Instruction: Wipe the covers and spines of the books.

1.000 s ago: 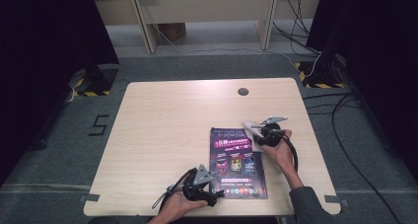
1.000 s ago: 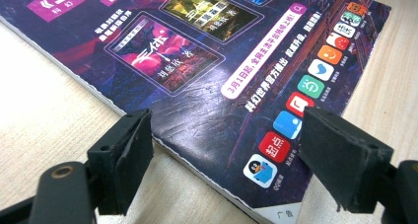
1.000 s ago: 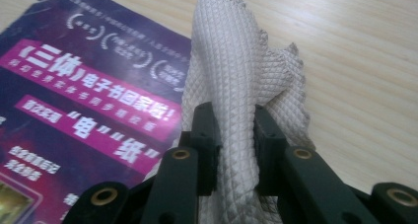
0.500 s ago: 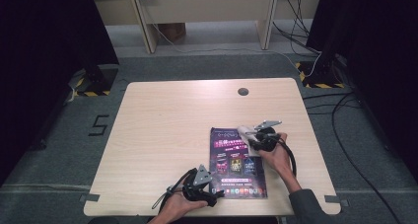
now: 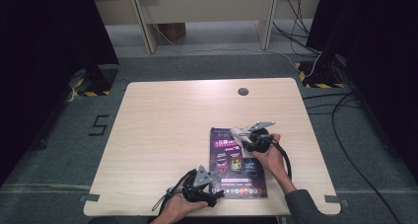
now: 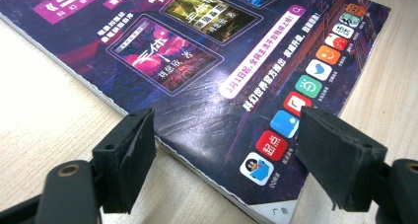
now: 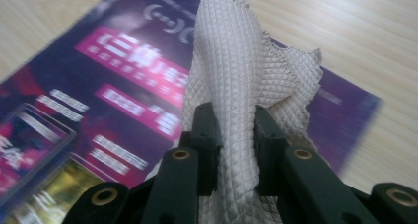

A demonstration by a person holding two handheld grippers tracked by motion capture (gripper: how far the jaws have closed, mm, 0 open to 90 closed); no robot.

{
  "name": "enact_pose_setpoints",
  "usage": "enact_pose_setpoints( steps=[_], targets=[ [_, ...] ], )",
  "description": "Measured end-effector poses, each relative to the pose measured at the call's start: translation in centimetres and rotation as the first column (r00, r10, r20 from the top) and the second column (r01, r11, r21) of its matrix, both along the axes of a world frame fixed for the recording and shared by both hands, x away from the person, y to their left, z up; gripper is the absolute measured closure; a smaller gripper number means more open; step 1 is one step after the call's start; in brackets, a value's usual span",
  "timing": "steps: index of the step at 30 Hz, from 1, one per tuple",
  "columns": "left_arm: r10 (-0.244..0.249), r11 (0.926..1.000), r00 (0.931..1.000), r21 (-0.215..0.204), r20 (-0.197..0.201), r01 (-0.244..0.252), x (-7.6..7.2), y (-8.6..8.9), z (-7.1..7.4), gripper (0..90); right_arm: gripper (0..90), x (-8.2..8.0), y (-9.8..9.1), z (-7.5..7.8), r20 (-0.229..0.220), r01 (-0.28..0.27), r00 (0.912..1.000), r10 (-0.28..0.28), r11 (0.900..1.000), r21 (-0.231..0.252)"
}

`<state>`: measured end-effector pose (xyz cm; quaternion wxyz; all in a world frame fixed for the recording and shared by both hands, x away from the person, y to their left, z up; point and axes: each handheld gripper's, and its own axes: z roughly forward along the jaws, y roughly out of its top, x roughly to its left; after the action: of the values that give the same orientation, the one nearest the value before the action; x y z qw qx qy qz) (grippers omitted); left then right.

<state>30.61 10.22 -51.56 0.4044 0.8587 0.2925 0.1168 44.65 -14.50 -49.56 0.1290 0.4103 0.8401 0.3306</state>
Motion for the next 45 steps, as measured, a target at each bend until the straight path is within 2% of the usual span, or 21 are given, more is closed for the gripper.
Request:
enact_pose_setpoints(
  steps=[10,17,20,22,27,29,31,38,40,45],
  targets=[
    [0.0,1.0,1.0,0.002,-0.001,0.0,-0.1,0.1,0.0,22.8,76.1,-0.7,4.7,-0.2,0.0,-0.1,0.995,0.1,0.995,0.011],
    [0.001,1.0,1.0,-0.001,0.002,-0.001,-0.3,0.1,0.0,23.0,75.9,-1.6,7.0,-0.3,0.003,-0.177,0.9843,0.177,0.984,0.025],
    [0.0,1.0,1.0,0.0,0.0,0.0,-0.3,0.1,0.0,22.8,75.9,-1.6,7.2,-0.3,0.005,-0.18,0.9837,0.18,0.9834,0.024],
    [-0.007,1.0,0.9998,-0.001,-0.019,0.007,-0.3,0.2,0.1,22.4,75.9,-1.6,7.1,-0.3,0.003,-0.181,0.9834,0.181,0.9829,0.033],
    [0.0,1.0,0.9995,-0.004,-0.033,0.0,-0.3,0.5,0.2,21.8,75.5,-1.3,6.1,-0.2,0.003,-0.152,0.9884,0.152,0.9883,0.013],
    [-0.003,1.0,0.9993,-0.003,-0.038,0.003,-0.3,0.6,0.3,22.2,75.5,-1.2,5.8,-0.2,-0.009,-0.143,0.9896,0.144,0.9893,0.027],
    [0.002,1.0,0.9991,-0.003,-0.042,-0.002,-0.4,0.7,0.3,22.1,75.5,-1.4,5.9,-0.3,0.001,-0.145,0.9895,0.145,0.9892,0.022],
    [-0.002,1.0,0.9988,0.004,-0.048,0.002,-0.7,1.2,0.6,22.2,75.6,-2.7,7.6,-0.3,0.002,-0.215,0.9766,0.215,0.9764,0.019],
    [0.002,1.0,0.9987,-0.005,-0.051,-0.003,-0.8,1.4,0.7,22.2,75.7,-3.1,8.0,-0.3,-0.001,-0.228,0.9736,0.228,0.9734,0.019],
    [0.003,1.0,0.9988,-0.004,-0.049,-0.003,-1.2,1.6,0.8,22.2,75.6,-3.1,7.9,-0.3,-0.007,-0.225,0.9742,0.226,0.9739,0.028]
  ],
)
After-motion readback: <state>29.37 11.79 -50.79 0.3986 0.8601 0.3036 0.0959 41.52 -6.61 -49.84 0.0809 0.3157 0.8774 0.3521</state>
